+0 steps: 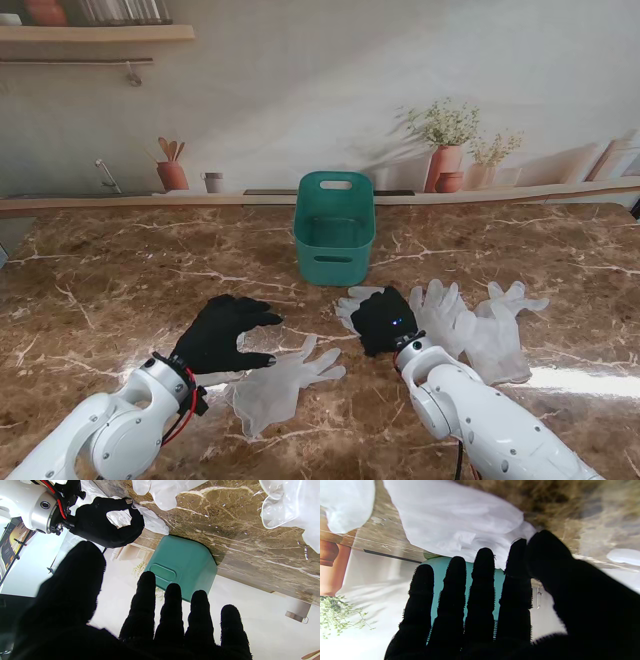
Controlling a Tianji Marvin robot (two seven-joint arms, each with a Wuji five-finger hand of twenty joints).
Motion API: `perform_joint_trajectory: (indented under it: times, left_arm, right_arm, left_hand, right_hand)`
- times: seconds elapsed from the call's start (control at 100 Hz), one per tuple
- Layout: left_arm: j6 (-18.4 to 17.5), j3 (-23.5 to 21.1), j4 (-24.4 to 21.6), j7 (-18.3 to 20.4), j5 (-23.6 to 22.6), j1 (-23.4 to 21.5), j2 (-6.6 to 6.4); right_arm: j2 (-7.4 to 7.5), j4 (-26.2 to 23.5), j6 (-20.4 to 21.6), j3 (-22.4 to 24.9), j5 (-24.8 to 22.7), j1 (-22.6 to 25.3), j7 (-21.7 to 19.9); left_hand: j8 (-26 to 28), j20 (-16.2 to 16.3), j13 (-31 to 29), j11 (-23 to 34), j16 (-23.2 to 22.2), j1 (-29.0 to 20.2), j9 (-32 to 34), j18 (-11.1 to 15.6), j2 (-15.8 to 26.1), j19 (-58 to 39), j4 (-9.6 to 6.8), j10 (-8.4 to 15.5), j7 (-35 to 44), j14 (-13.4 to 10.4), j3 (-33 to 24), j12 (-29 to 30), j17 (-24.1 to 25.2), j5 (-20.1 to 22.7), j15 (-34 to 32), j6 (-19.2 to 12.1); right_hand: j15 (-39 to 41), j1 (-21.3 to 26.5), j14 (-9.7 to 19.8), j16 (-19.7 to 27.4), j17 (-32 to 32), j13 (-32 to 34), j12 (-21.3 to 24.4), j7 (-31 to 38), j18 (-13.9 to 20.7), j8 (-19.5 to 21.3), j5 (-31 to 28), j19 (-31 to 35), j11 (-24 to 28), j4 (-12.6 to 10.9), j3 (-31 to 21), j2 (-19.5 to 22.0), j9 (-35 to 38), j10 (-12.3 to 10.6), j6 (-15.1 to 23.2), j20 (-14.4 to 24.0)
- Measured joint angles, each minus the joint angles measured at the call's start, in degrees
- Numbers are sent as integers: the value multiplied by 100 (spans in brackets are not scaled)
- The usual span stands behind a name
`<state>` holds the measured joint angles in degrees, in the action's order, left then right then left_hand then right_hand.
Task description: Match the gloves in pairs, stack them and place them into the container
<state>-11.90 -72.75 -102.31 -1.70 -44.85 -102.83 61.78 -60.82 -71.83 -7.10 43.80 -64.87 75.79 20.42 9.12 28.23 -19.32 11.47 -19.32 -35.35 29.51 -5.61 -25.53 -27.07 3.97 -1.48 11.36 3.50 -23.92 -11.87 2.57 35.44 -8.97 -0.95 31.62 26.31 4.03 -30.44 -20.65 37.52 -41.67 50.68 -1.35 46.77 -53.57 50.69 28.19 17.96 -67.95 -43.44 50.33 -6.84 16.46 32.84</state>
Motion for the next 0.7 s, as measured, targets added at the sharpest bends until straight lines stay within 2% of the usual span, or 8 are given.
perform_joint_trajectory:
  times: [0.02, 0.08, 0.2, 0.32, 0.42, 0.51, 0.7]
  left_arm:
    - [1, -1, -1, -1, 1, -3, 1]
    - [3, -2, -2, -11, 5, -9, 2]
    - [17, -2, -4, -18, 32, -17, 5]
    - [34, -9, -10, -11, 48, -21, 7]
    - [36, -3, -7, -11, 62, -10, 8]
    - [29, 33, 22, -12, 107, 36, 8]
    - [-23, 113, 60, 70, 304, 147, 8]
  right_arm:
    - [0, -7, 3, 21, 10, 16, 0]
    - [-13, -61, 27, 149, 53, 101, -5]
    - [-59, -330, 109, 559, 179, 397, -4]
    - [-109, -794, 234, 1018, 346, 790, 14]
    - [-168, -1338, 511, 1488, 585, 1203, -2]
    - [-181, -1769, 711, 1723, 665, 1473, -52]
    - [-222, -2338, 1171, 2140, 752, 1862, -119]
  left_hand:
    - [0, 0, 0, 0, 0, 0, 0, 0, 1, 0, 0, 0, 0, 0, 34, 0, 0, 0, 0, 0]
    - [0, 1, 0, 0, 0, 0, 0, 0, 86, 0, 0, 0, 0, 0, 58, 0, 0, 0, 0, 25]
    - [0, 3, 0, 0, 0, 0, 0, 0, 86, 0, 0, 0, 0, 0, 139, 0, 0, -1, 0, 39]
    - [0, 3, 0, 0, 1, 0, 0, 0, 86, 0, 0, 0, 0, -1, 146, 0, 0, -3, 0, 48]
    - [0, 3, 0, 0, 1, 0, 0, 0, 86, 1, 0, 0, 0, -1, 145, 0, 0, -4, 0, 49]
    - [0, 4, 0, 0, 1, -9, 0, 0, 86, 2, 0, 0, -6, -1, 127, 0, 0, -14, 0, 52]
    - [43, 9, 176, -2, 1, -2, -142, 0, -4, 292, 0, 0, -152, -1, 6, 0, 0, -206, 55, 95]
  right_hand:
    - [15, -58, 37, -1, 21, -4, -55, -73, 19, 293, 8, 0, 22, 0, -50, 41, -77, -13, -1, 16]
    - [56, -58, 54, -1, 50, -10, -91, -196, 61, 745, 63, 2, 81, 0, -76, 139, -139, -45, -1, 69]
    - [69, -124, 57, -3, 102, -24, -130, -281, 74, 1149, 107, 2, 113, -1, -106, 264, -214, -62, 0, 71]
    - [59, -124, 58, -3, 120, -93, -130, -327, 74, 1235, 107, 2, 125, -1, -108, 268, -273, -62, 1, 72]
    - [53, -124, 58, -3, 191, -157, -130, -346, 74, 1300, 107, -1, 125, -42, -108, 268, -273, -62, 1, 72]
    - [-22, -124, 58, -3, 205, -195, -130, -388, 74, 1319, 107, -3, 100, -42, -109, 269, -273, -62, 1, 72]
    - [-98, -124, 52, -3, 229, -192, -70, -441, 70, 1261, 49, -4, 4, -42, -109, 242, -163, -57, 1, 72]
